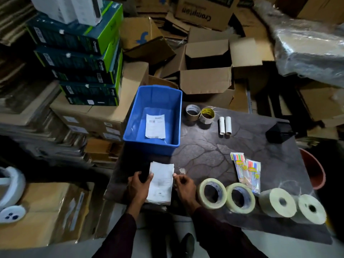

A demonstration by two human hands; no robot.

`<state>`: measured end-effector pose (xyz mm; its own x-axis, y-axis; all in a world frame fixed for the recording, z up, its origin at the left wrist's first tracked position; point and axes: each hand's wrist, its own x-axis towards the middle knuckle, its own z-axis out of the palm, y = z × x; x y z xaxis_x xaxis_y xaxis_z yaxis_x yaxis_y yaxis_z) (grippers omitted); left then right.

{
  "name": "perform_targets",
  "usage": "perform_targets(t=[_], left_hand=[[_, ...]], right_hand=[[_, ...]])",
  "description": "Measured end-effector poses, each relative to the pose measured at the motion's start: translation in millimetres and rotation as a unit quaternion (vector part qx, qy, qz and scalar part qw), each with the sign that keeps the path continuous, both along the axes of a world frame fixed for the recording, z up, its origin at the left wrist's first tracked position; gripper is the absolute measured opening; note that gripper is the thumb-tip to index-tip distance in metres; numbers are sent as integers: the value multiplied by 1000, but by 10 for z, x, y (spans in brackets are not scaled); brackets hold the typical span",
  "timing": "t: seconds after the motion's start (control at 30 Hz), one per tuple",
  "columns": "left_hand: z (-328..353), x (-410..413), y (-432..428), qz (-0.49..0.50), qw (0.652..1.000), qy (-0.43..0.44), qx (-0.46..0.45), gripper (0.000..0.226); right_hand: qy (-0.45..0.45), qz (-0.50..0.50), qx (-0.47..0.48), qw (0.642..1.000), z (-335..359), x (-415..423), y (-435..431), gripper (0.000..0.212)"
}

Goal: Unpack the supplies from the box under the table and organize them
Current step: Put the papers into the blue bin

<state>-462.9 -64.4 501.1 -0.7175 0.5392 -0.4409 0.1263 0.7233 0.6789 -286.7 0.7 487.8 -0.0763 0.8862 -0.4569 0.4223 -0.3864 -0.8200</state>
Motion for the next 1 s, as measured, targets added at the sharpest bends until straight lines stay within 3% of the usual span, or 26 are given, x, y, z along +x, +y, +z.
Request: perform_targets(t=[0.1,0.27,0.5,0.63,0.77,1.0], left_hand=[[-104,-48,21,13,999,-48,-2,66],[-114,29,160,13,993,-114,35,56],[-97,121,194,3,995,-100,-12,39],[-65,131,207,7,996,-93,4,33],[-121,139,179,22,987,-145,63,18],[34,268,108,45,967,-208,142,18]], right_hand=[[-43,-1,-19,999,-78,-47,-48,51],[-65,-40,-17,997,-33,-142,-50,42],[-59,-34,-55,996,-72,-162,14,39],[-29,-33,-58,997,-110,-194,8,50],[17,-60,-46,997,-94,-220,-43,35],[99,-112,-27,988,150,-170,-82,24]])
